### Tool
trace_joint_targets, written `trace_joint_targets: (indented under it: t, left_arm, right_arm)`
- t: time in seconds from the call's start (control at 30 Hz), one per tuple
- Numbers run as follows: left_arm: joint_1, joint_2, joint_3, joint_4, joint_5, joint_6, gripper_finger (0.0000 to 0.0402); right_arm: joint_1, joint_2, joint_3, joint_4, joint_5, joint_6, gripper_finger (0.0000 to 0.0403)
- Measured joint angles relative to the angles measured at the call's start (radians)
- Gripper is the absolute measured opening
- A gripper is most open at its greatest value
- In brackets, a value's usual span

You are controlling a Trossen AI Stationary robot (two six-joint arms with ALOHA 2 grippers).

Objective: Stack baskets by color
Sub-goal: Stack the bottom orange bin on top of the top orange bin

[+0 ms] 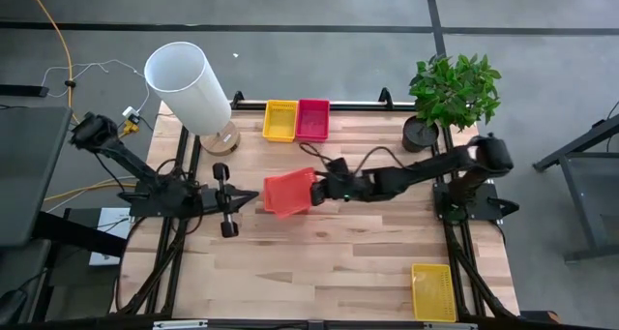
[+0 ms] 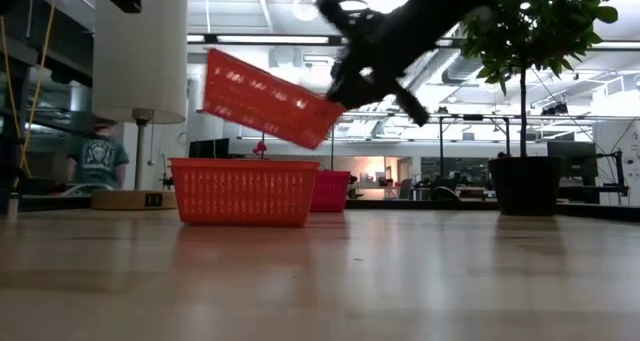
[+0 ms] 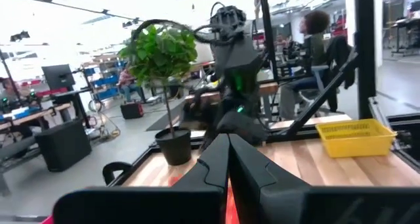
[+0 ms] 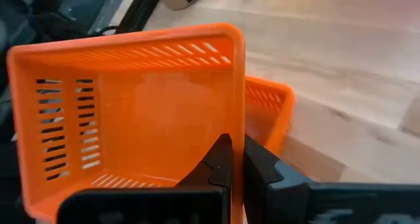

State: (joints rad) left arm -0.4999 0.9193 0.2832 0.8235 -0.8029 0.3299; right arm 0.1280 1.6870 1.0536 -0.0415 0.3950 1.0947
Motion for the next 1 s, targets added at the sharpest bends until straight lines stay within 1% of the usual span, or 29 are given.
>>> trace_joint_targets:
  t: [0.13,0.23,0.4,0.5,0.73,1.0]
  left_arm:
    - [-0.032,-0.002,0.000,0.006,-0.035,0.029,0.0000]
    - [-0.049,-0.004,0.000,0.015,-0.066,0.048,0.0000]
    - [-0.063,-0.004,0.000,0.014,-0.084,0.048,0.0000]
    - [-0.065,-0.004,0.000,0.013,-0.085,0.048,0.0000]
    - [-0.065,-0.004,0.000,0.013,-0.091,0.048,0.0000]
    - [-0.064,-0.004,0.000,0.013,-0.091,0.043,0.0000]
  right_arm:
    - [0.003,0.076,0.091,-0.004,0.000,-0.004,0.0000]
    - [0.005,0.106,0.122,-0.022,0.010,-0.001,0.0000]
    - [0.014,0.115,0.123,-0.103,0.079,0.087,0.0000]
    - [0.024,0.115,0.123,-0.139,0.102,0.148,0.0000]
    - [0.031,0.115,0.123,-0.147,0.092,0.207,0.0000]
    - [0.030,0.115,0.123,-0.187,0.090,0.208,0.0000]
